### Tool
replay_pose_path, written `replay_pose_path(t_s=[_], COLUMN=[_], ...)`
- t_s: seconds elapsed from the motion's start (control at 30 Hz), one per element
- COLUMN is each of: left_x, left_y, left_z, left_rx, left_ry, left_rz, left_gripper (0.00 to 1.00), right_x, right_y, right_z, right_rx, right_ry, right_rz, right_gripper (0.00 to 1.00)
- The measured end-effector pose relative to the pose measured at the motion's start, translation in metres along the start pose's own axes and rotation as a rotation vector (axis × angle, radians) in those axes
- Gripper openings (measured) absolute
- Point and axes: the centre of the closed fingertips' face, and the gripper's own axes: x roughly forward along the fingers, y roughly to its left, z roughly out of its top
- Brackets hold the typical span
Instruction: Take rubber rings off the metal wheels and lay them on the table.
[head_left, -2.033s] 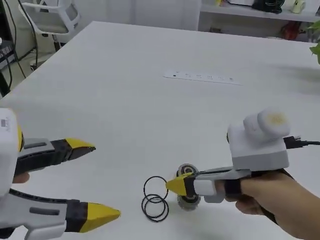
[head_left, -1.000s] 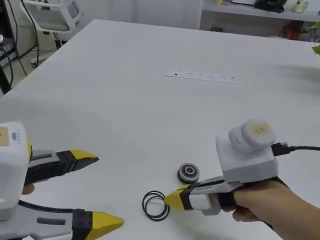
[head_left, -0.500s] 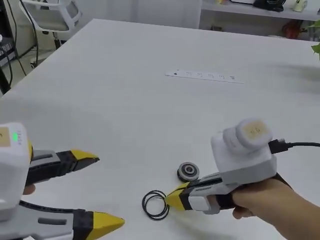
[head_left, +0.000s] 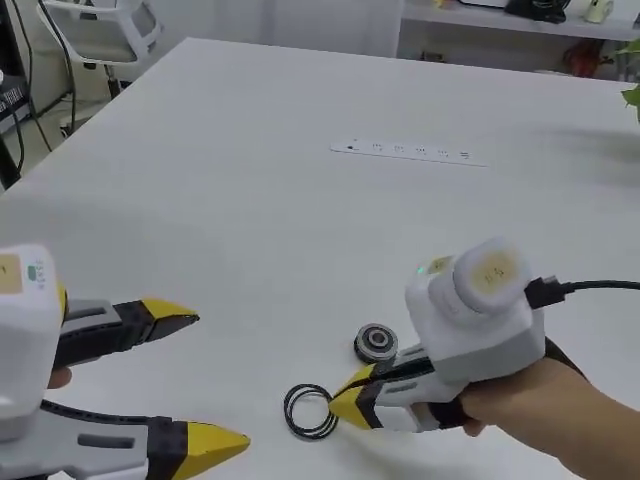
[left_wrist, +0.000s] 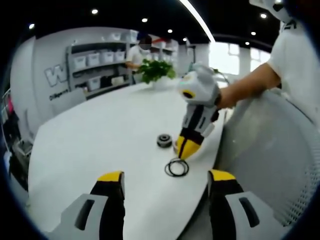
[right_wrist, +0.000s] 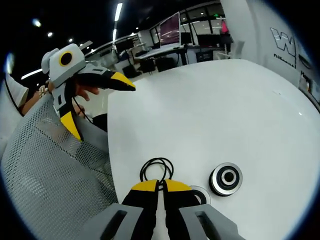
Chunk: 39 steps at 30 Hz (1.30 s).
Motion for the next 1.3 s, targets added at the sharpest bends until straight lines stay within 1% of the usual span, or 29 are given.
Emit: replay_pose_path(t_s=[0.13, 0.23, 0.37, 0.6, 0.83, 0.9, 1.1, 1.27, 1.3], left_x=[0.000, 0.000, 0.000, -0.001, -0.001, -0.001, -0.002, -0.002, -0.002], left_y=[0.000, -0.001, -0.001, -0.001, 0.000, 0.000, 0.003, 0.009, 0.011], left_z=[0.000, -0.002, -0.003, 0.000, 0.000, 0.000, 0.002, 0.009, 0.013], left_rx=[0.000, -0.001, 0.001, 0.003, 0.004, 0.003, 0.006, 0.023, 0.028], left_ry=[0.000, 0.004, 0.009, 0.002, 0.002, 0.000, -0.005, -0.008, -0.011], left_rz=[0.001, 0.002, 0.002, 0.005, 0.007, 0.008, 0.013, 0.016, 0.016], left_gripper=[0.68, 0.68, 0.68, 0.68, 0.68, 0.68, 0.68, 0.68, 0.68], right_x=[-0.002, -0.002, -0.002, -0.002, -0.008, -0.010, -0.019, -0.028, -0.030], right_y=[-0.006, -0.005, -0.006, -0.005, -0.015, -0.018, -0.029, -0.042, -0.046], right_z=[0.002, 0.002, 0.002, 0.002, 0.005, 0.007, 0.017, 0.021, 0.023], right_rx=[-0.014, 0.002, -0.016, -0.019, -0.011, -0.004, 0.036, 0.092, 0.113], right_ry=[-0.008, -0.013, -0.011, -0.010, -0.025, -0.035, -0.095, -0.143, -0.161], right_rz=[-0.027, -0.021, -0.028, -0.026, -0.059, -0.067, -0.088, -0.110, -0.116], right_gripper=[0.00, 0.00, 0.01, 0.02, 0.06, 0.07, 0.07, 0.07, 0.07])
